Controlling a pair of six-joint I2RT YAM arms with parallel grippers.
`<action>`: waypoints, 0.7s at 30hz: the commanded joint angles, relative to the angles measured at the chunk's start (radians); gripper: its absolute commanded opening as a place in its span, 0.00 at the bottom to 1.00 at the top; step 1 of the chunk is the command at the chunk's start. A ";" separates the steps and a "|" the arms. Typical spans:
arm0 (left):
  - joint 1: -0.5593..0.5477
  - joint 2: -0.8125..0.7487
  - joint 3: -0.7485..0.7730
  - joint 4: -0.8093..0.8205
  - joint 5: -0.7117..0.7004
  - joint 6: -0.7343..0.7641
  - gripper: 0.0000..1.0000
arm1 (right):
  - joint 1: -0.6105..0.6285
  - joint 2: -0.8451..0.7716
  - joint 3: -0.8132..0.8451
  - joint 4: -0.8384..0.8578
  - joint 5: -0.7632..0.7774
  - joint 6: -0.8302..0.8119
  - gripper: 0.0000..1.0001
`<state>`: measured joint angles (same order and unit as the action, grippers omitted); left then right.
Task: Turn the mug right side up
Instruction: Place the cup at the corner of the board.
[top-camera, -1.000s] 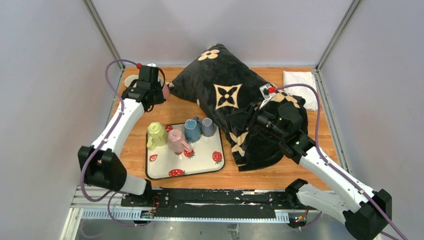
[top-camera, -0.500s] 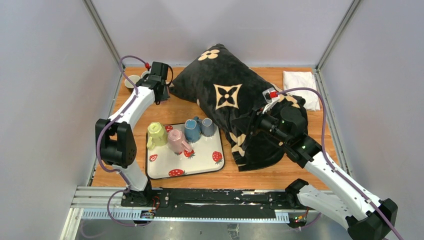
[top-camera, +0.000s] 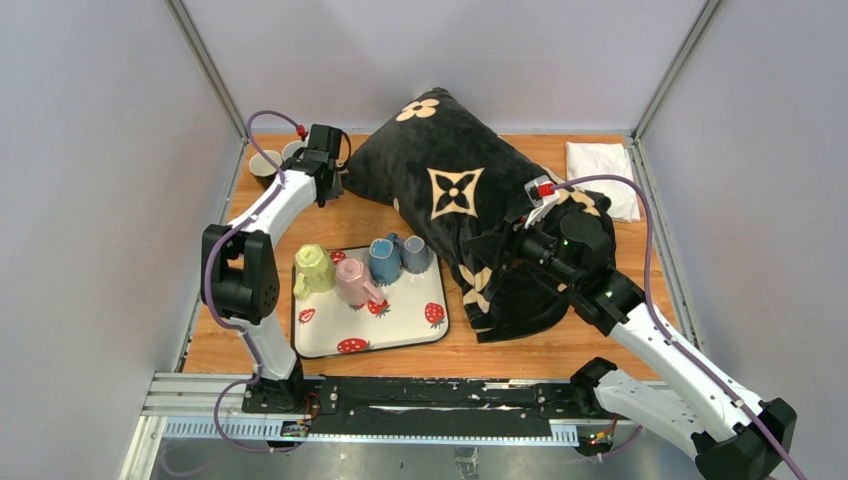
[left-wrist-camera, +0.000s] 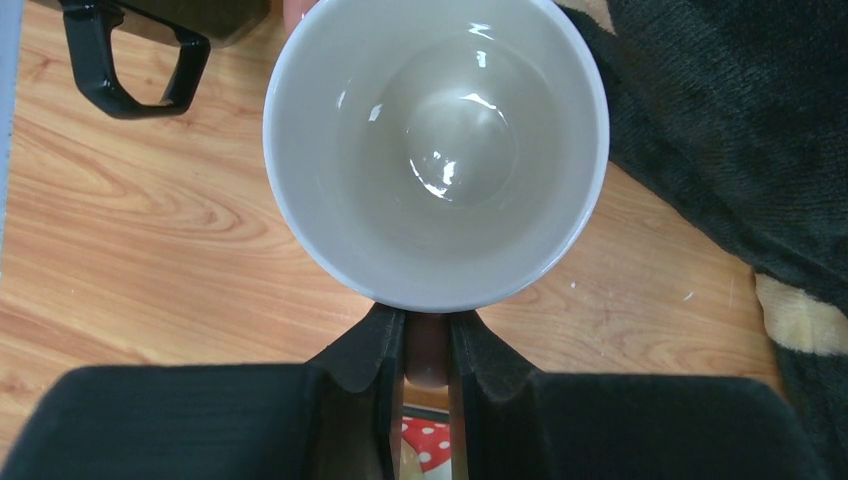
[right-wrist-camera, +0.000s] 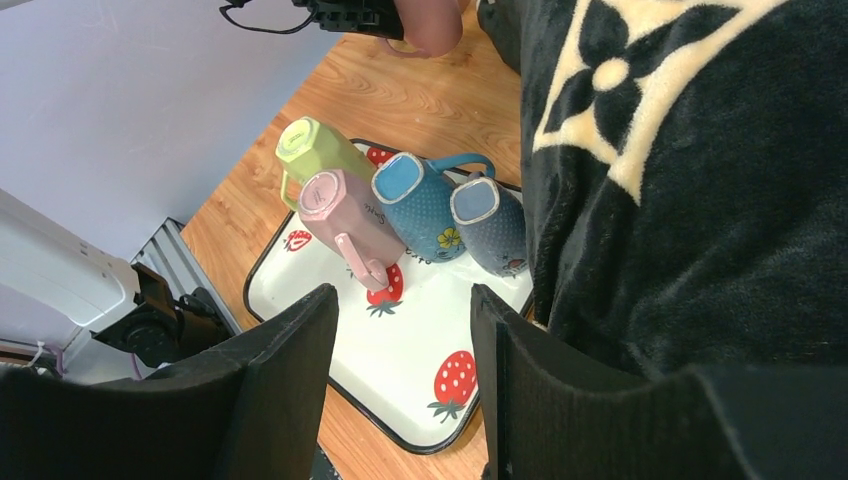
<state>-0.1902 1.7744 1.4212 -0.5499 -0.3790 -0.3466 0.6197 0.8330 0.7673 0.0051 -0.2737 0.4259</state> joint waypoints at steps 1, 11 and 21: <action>0.003 0.011 0.052 0.101 -0.065 0.016 0.00 | 0.013 -0.015 0.024 -0.001 0.018 -0.013 0.56; 0.003 0.057 0.058 0.124 -0.069 0.027 0.00 | 0.014 -0.025 0.020 -0.045 0.022 -0.010 0.56; 0.003 0.109 0.082 0.114 -0.075 0.038 0.00 | 0.013 -0.026 0.017 -0.048 0.008 -0.001 0.56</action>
<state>-0.1902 1.8824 1.4418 -0.5014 -0.4049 -0.3210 0.6197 0.8207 0.7673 -0.0322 -0.2611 0.4263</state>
